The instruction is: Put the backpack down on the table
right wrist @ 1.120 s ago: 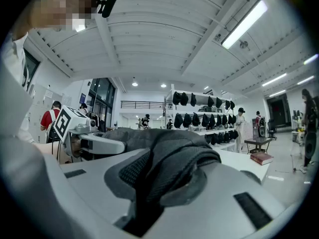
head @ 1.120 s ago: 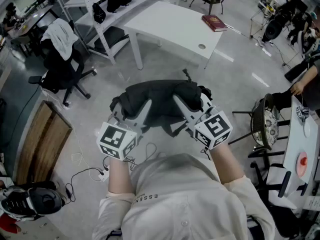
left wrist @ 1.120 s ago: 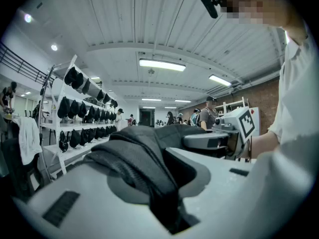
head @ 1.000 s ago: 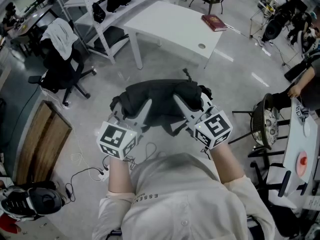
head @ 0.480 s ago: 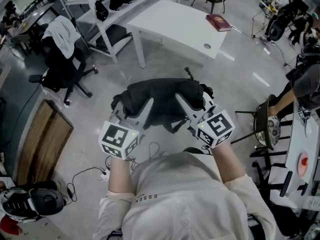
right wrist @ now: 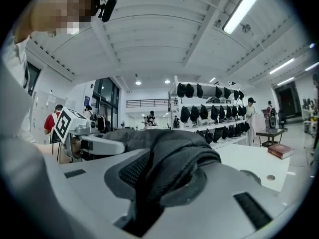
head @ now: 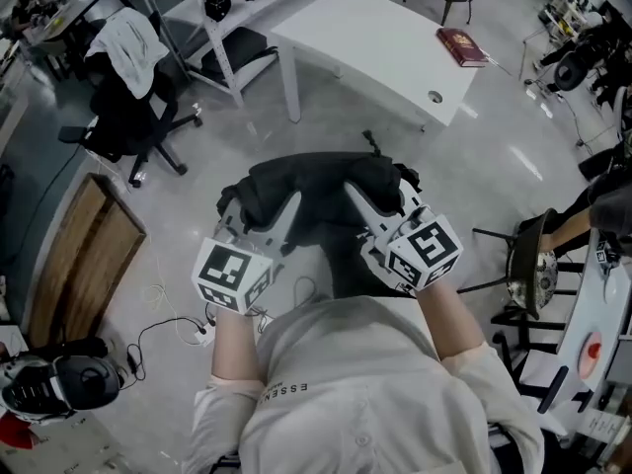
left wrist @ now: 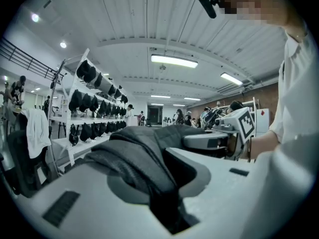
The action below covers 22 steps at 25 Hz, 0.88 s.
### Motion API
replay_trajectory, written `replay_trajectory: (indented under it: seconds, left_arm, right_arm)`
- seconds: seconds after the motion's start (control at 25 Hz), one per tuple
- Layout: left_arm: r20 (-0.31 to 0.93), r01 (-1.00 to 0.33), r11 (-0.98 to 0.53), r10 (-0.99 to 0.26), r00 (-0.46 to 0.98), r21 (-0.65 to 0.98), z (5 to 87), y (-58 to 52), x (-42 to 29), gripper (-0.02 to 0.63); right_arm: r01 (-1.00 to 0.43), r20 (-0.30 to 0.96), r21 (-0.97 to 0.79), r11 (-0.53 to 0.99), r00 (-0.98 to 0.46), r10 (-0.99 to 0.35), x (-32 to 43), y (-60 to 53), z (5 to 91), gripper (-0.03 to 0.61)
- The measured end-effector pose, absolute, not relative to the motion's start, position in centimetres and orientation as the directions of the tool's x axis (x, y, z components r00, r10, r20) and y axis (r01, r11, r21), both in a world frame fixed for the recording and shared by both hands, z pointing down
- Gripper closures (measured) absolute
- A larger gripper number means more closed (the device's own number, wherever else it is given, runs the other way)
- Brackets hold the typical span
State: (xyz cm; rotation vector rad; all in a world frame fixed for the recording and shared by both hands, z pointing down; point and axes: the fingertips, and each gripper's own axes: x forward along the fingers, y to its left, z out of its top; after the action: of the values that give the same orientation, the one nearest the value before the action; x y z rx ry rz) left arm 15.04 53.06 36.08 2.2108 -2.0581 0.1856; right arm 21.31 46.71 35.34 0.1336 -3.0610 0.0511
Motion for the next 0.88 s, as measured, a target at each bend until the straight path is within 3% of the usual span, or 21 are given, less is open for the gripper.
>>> replay_trajectory:
  seconds: [0.4, 0.88]
  left_arm:
    - [0.194, -0.999, -0.019, -0.981, 0.024, 0.029, 36.4, 40.7, 7.5, 0.525]
    - [0.195, -0.996, -0.079, -0.977, 0.084, 0.031, 35.8, 20.8, 1.2, 0.525]
  right_arm:
    - [-0.037, 0.090, -0.049, 0.998, -0.995, -0.032, 13.5, 33.9, 35.7, 0.491]
    - [-0.073, 0.080, -0.044, 0.996, -0.994, -0.069, 7.6, 14.5, 35.1, 0.491]
